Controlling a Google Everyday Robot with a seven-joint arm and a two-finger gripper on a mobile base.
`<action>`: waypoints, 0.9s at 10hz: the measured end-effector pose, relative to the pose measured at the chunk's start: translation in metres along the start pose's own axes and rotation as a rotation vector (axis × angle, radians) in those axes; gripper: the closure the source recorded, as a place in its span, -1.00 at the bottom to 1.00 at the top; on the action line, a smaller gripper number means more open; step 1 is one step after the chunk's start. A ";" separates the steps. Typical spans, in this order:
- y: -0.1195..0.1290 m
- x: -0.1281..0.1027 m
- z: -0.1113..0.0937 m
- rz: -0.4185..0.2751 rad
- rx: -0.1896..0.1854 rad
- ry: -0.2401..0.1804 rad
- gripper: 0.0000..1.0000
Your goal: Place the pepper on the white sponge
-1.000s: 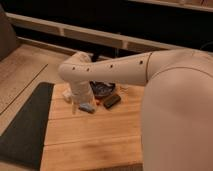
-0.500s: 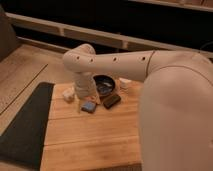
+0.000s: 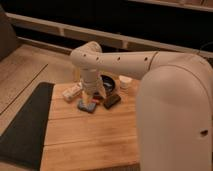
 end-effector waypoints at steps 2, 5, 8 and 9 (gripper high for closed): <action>-0.043 -0.026 0.009 -0.132 0.048 -0.032 -0.30; -0.045 -0.090 0.013 -0.430 0.042 -0.084 -0.30; -0.039 -0.124 0.018 -0.600 0.021 -0.105 -0.30; -0.039 -0.127 0.019 -0.619 0.019 -0.106 -0.30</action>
